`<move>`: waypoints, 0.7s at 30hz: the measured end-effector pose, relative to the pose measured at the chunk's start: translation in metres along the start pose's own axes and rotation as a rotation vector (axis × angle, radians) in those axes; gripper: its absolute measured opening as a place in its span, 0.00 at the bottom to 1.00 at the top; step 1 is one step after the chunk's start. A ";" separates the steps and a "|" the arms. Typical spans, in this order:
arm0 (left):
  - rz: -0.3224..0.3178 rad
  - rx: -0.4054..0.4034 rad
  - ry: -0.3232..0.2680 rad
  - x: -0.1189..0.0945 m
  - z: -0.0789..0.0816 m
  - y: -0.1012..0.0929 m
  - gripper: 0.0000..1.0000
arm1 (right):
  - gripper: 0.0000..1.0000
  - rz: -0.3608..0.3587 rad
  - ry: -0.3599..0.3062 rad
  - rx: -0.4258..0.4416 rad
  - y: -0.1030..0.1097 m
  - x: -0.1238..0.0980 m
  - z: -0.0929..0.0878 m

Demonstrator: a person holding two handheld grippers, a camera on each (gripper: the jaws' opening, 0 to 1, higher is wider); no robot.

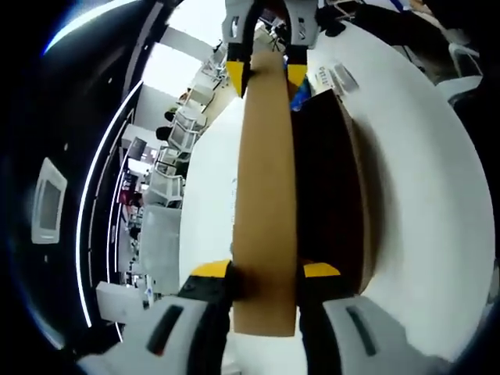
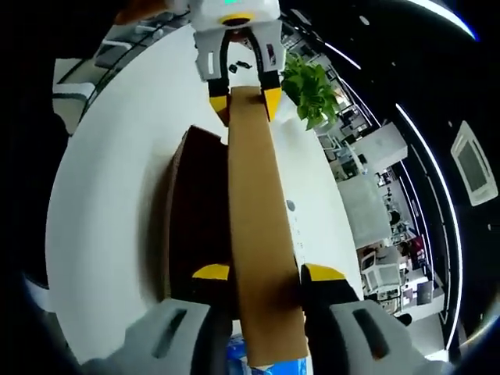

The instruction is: Operate the shoe box by opening the lid, removing the specified soft item, and placing it in the target area until the item is outside and the box remains undamaged.

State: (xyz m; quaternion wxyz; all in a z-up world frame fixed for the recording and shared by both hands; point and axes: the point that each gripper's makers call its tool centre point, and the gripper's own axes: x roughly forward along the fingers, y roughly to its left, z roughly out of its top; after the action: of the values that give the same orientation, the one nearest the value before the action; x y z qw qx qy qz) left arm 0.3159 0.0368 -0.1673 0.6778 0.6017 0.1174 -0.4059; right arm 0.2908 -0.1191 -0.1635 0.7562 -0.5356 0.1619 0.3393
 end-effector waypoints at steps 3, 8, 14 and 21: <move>-0.006 -0.005 -0.018 -0.003 0.000 0.000 0.33 | 0.33 0.000 0.006 -0.007 0.003 -0.001 0.000; -0.023 -0.017 -0.050 -0.009 0.001 -0.008 0.33 | 0.33 0.001 0.002 -0.012 0.006 -0.001 0.001; -0.026 -0.026 -0.048 -0.013 0.000 -0.014 0.32 | 0.33 0.004 0.004 -0.023 0.011 0.000 0.003; -0.031 -0.035 -0.050 -0.017 0.000 -0.020 0.32 | 0.34 0.023 -0.012 -0.019 0.015 -0.001 0.004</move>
State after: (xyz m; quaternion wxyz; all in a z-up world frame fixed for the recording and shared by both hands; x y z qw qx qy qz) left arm 0.2914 0.0450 -0.1711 0.6845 0.5775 0.1170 -0.4293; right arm 0.2788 -0.1128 -0.1718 0.7481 -0.5388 0.1600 0.3527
